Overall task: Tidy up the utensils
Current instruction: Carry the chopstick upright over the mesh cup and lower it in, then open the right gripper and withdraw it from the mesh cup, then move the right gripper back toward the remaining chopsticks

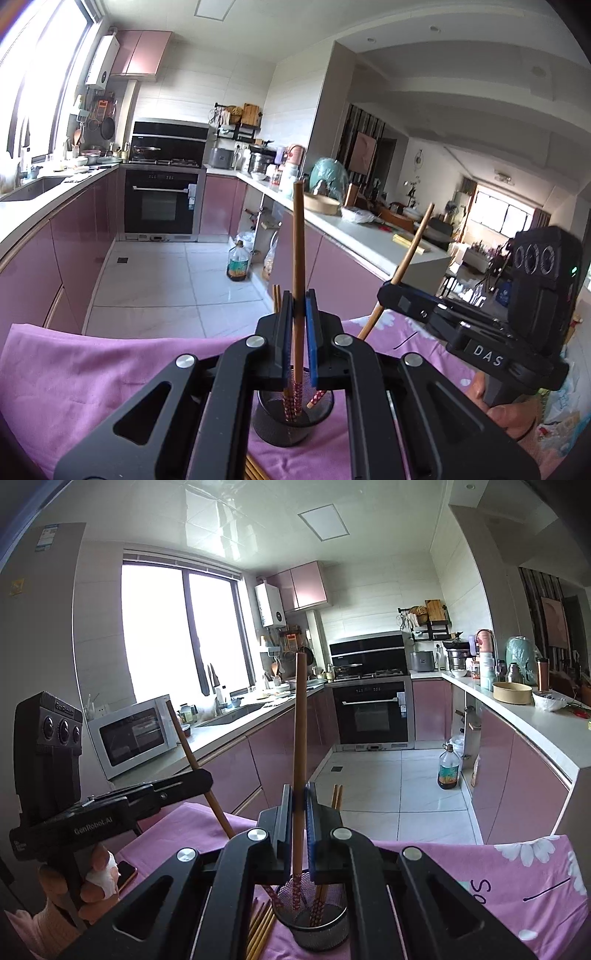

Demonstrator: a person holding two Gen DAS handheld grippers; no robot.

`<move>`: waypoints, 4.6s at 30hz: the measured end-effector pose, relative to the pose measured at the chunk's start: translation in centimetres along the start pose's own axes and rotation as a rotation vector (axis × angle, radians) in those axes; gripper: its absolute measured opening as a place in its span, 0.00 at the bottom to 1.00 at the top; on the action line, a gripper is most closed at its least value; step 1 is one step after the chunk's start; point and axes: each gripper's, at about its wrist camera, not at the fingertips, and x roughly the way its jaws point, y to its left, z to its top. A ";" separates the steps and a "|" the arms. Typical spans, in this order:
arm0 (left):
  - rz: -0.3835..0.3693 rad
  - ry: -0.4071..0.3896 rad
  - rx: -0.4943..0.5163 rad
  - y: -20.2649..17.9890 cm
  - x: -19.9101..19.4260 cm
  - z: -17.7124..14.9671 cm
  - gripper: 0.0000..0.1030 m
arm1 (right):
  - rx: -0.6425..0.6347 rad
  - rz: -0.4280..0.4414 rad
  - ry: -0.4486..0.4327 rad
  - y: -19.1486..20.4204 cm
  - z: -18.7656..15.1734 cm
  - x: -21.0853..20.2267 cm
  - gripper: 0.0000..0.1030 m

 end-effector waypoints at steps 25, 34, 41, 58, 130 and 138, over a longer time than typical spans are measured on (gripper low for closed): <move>0.034 0.298 0.027 2.2 9.8 -4.3 0.07 | 0.035 -0.074 0.343 -1.3 -4.8 8.6 0.07; 0.058 0.290 0.028 2.8 10.6 -4.9 0.08 | 0.044 -0.081 0.314 -1.2 -5.2 8.2 0.11; 0.083 0.223 0.055 2.2 8.3 -5.3 0.17 | 0.041 -0.061 0.293 -0.7 -5.4 7.6 0.18; 0.136 0.120 0.062 3.4 0.0 -8.9 0.47 | -0.030 0.075 0.232 3.6 -7.0 2.7 0.38; 0.166 0.531 0.028 6.2 3.5 -21.5 0.18 | -0.065 -0.024 0.566 6.3 -18.4 7.3 0.27; 0.207 0.529 -0.016 7.6 4.2 -21.2 0.30 | -0.087 -0.032 0.575 6.6 -18.0 8.5 0.26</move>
